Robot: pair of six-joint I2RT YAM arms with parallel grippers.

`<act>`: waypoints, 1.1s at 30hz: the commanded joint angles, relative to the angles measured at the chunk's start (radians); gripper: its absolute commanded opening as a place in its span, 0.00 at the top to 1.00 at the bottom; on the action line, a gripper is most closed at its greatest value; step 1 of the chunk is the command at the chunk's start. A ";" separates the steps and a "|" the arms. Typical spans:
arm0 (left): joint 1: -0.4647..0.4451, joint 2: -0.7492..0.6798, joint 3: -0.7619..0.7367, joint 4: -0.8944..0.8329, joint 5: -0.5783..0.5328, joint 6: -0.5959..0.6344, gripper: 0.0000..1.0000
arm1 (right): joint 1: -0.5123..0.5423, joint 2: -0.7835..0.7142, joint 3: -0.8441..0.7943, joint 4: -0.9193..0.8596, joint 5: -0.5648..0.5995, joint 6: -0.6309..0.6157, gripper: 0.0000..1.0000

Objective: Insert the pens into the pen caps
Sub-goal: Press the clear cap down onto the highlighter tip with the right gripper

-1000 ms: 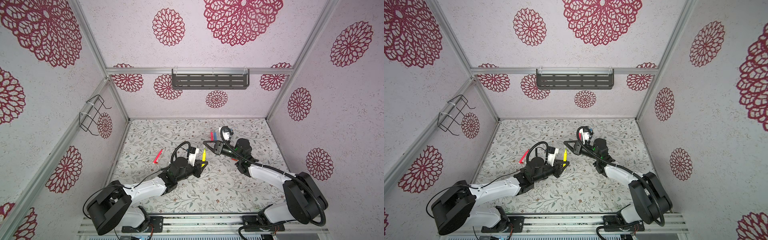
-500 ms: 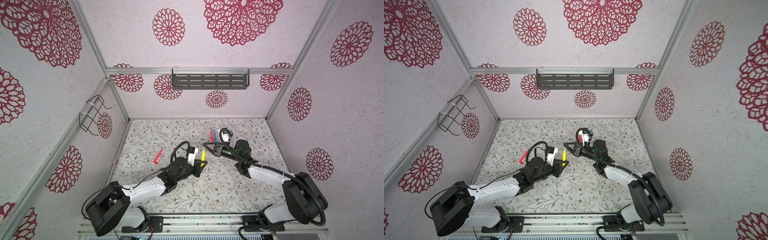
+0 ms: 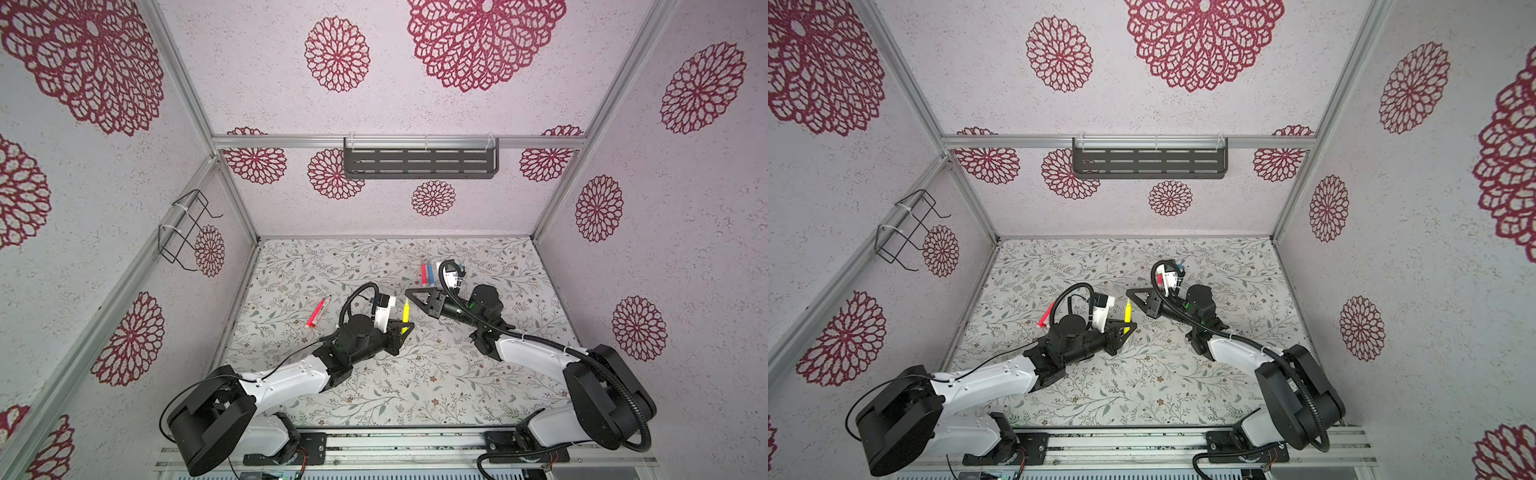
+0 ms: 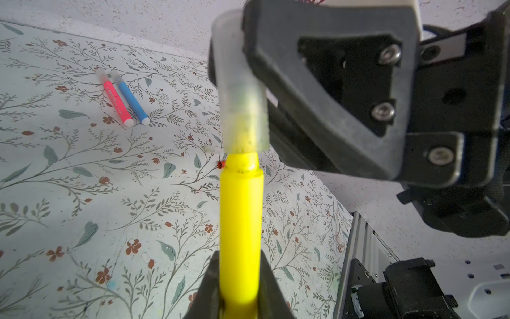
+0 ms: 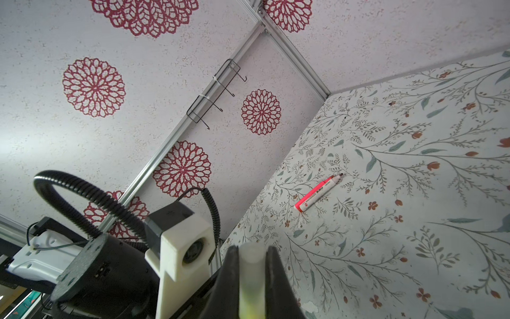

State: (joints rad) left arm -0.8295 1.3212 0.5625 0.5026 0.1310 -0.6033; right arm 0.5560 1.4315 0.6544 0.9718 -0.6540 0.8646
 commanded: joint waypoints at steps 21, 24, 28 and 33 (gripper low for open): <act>-0.001 -0.056 -0.005 0.106 0.079 0.011 1.00 | -0.082 -0.219 0.091 -0.224 -0.083 -0.140 0.42; -0.001 -0.049 0.009 0.076 0.083 0.018 1.00 | -0.071 -0.227 0.196 -0.493 -0.043 -0.281 0.43; -0.001 -0.037 0.028 0.051 0.089 0.026 1.00 | -0.037 -0.203 0.311 -0.752 0.019 -0.418 0.45; -0.002 -0.031 0.036 0.044 0.090 0.028 1.00 | -0.020 -0.185 0.345 -0.824 0.048 -0.450 0.47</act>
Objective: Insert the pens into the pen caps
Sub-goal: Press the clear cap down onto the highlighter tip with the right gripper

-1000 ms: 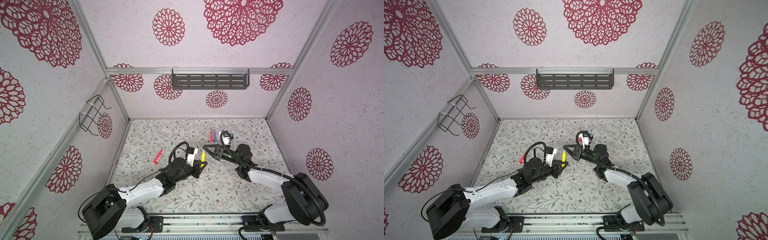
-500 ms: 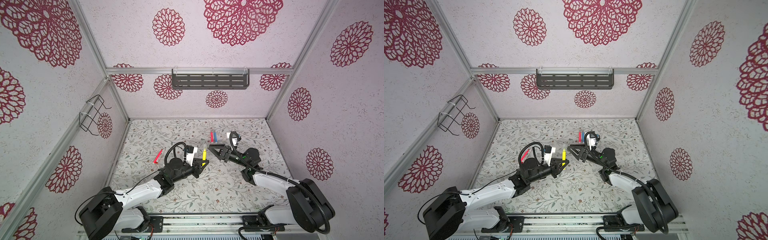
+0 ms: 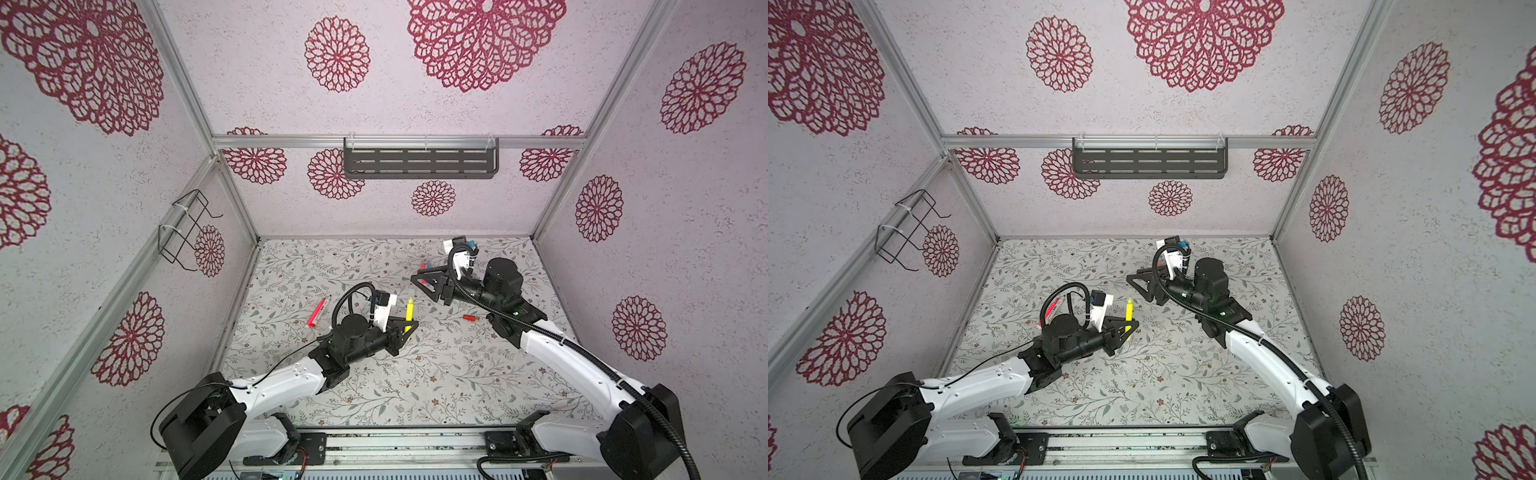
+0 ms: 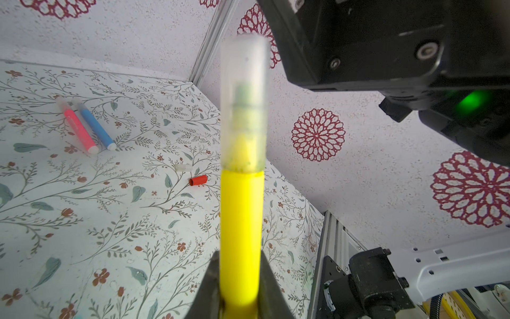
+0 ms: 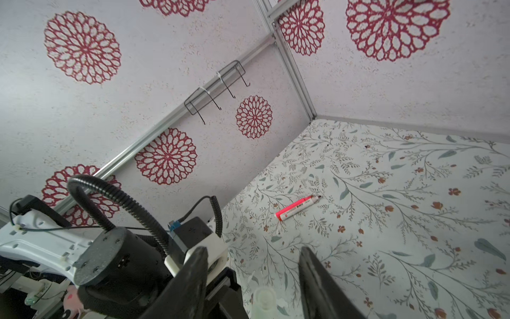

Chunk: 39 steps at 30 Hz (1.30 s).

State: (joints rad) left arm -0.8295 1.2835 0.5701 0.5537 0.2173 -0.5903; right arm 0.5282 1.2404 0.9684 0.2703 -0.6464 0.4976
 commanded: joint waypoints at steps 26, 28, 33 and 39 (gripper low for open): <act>-0.006 0.011 0.027 -0.011 0.002 0.015 1.00 | 0.074 0.051 0.063 -0.153 0.045 -0.125 0.65; -0.007 0.011 0.027 -0.012 0.002 0.015 1.00 | 0.075 0.052 0.063 -0.152 0.050 -0.123 0.65; -0.007 0.011 0.027 -0.012 0.000 0.017 1.00 | 0.075 0.051 0.071 -0.156 0.051 -0.127 0.64; -0.007 0.013 0.028 -0.012 -0.001 0.016 1.00 | 0.075 0.052 0.079 -0.157 0.063 -0.129 0.64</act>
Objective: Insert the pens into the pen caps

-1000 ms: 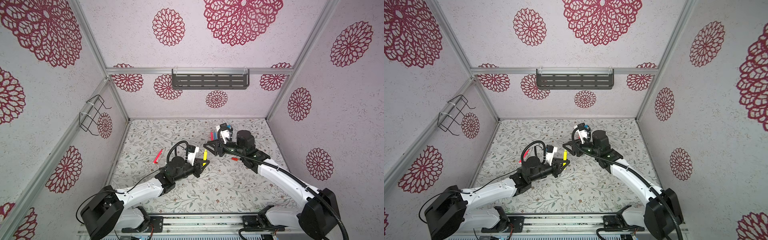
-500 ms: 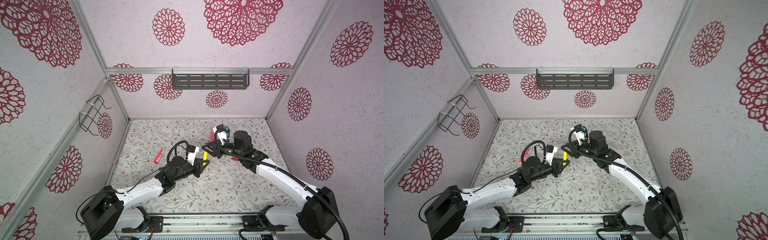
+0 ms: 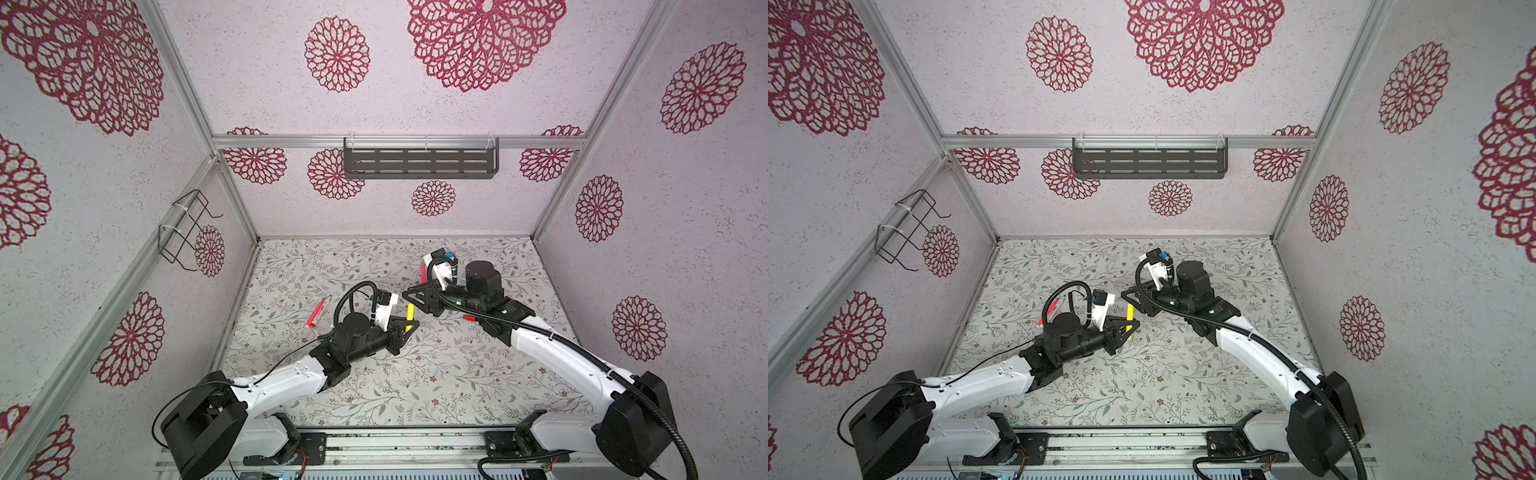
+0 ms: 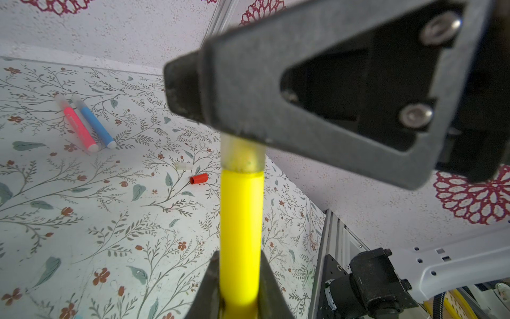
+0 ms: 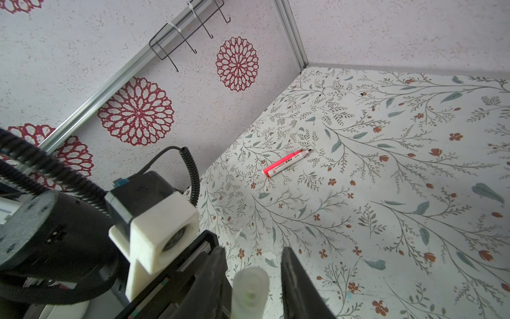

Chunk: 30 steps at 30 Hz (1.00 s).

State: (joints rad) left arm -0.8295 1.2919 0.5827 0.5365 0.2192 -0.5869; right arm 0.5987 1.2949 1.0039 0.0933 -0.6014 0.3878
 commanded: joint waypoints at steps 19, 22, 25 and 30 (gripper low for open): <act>0.001 -0.034 -0.011 0.058 -0.047 0.017 1.00 | 0.035 0.009 -0.031 0.045 0.032 -0.004 1.00; 0.014 -0.051 -0.009 0.075 -0.030 0.012 1.00 | 0.064 0.019 -0.093 0.095 0.042 0.024 1.00; 0.037 -0.077 -0.010 0.089 -0.006 0.002 1.00 | 0.092 0.031 -0.164 0.160 0.064 0.065 1.00; 0.099 -0.134 -0.036 0.141 0.026 -0.029 1.00 | 0.170 0.093 -0.287 0.277 0.207 0.179 1.00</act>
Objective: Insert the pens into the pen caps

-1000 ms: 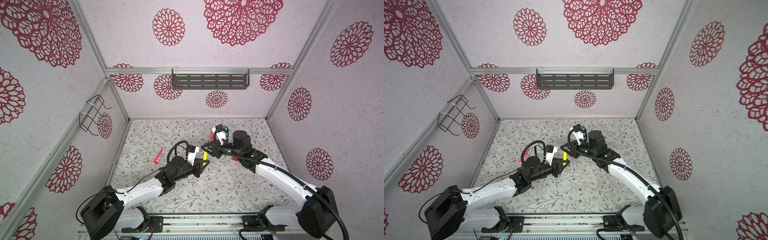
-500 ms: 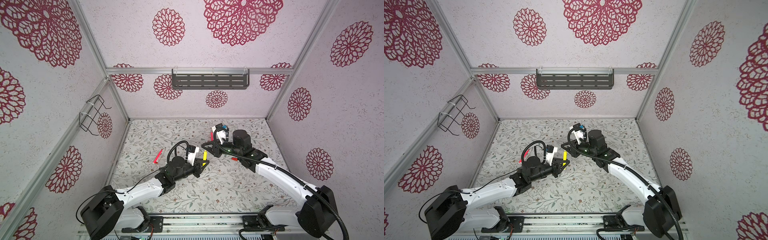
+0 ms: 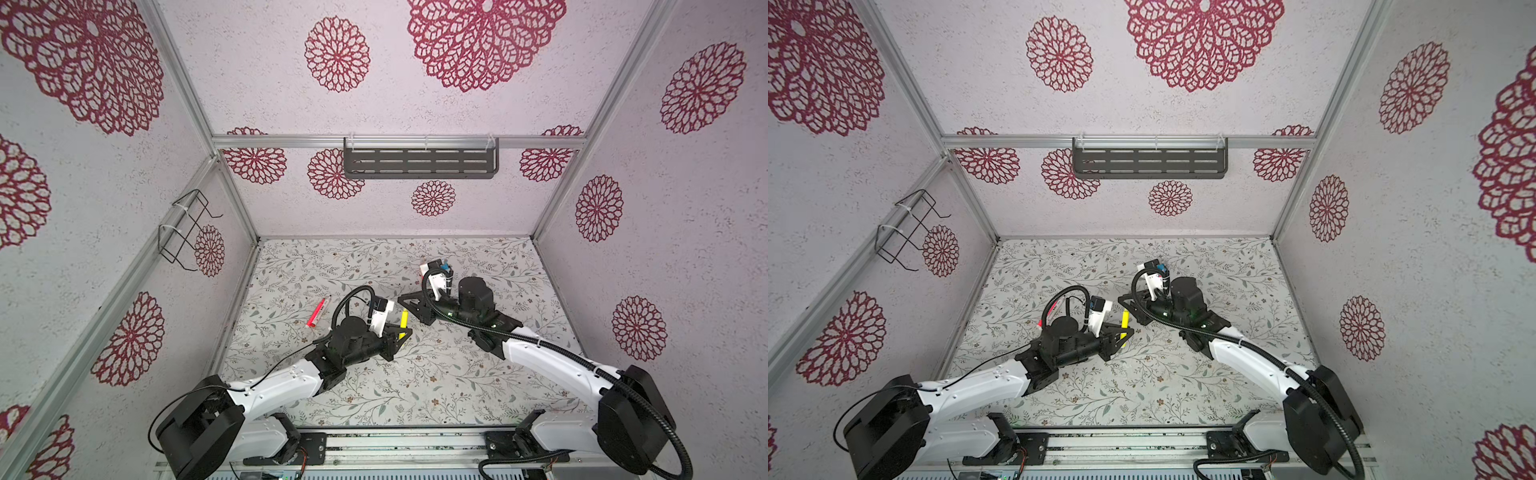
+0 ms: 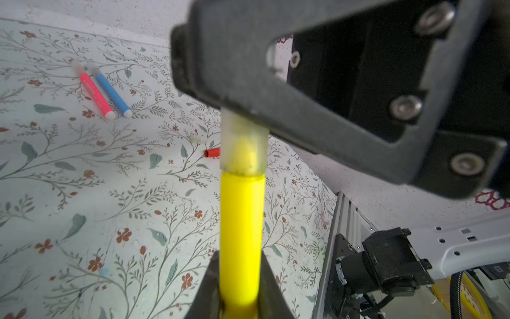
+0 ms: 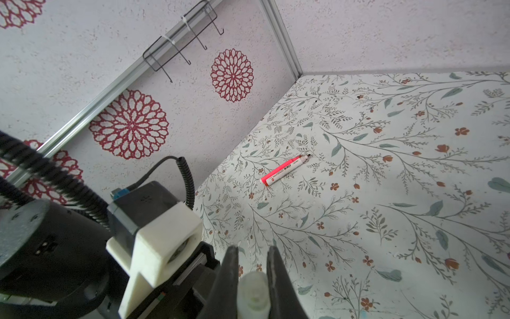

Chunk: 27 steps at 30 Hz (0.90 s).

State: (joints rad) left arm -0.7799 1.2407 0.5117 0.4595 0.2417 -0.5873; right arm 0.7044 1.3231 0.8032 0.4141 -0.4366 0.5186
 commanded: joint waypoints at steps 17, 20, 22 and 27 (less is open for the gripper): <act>0.260 -0.248 -0.043 0.373 0.195 -0.157 1.00 | 0.225 0.208 -0.283 0.344 -0.120 0.187 1.00; 0.271 -0.264 -0.026 0.323 0.197 -0.141 1.00 | 0.232 0.205 -0.293 0.315 -0.080 0.187 1.00; 0.272 -0.268 -0.016 0.292 0.191 -0.125 1.00 | 0.238 0.197 -0.283 0.252 -0.038 0.180 1.00; 0.271 -0.263 -0.006 0.226 0.172 -0.091 1.00 | 0.241 0.175 -0.235 0.119 0.031 0.169 1.00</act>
State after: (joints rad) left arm -0.5774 1.0382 0.3817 0.3717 0.5785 -0.6601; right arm 0.8768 1.4643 0.6399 0.9226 -0.2592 0.7578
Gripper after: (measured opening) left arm 0.182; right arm 0.159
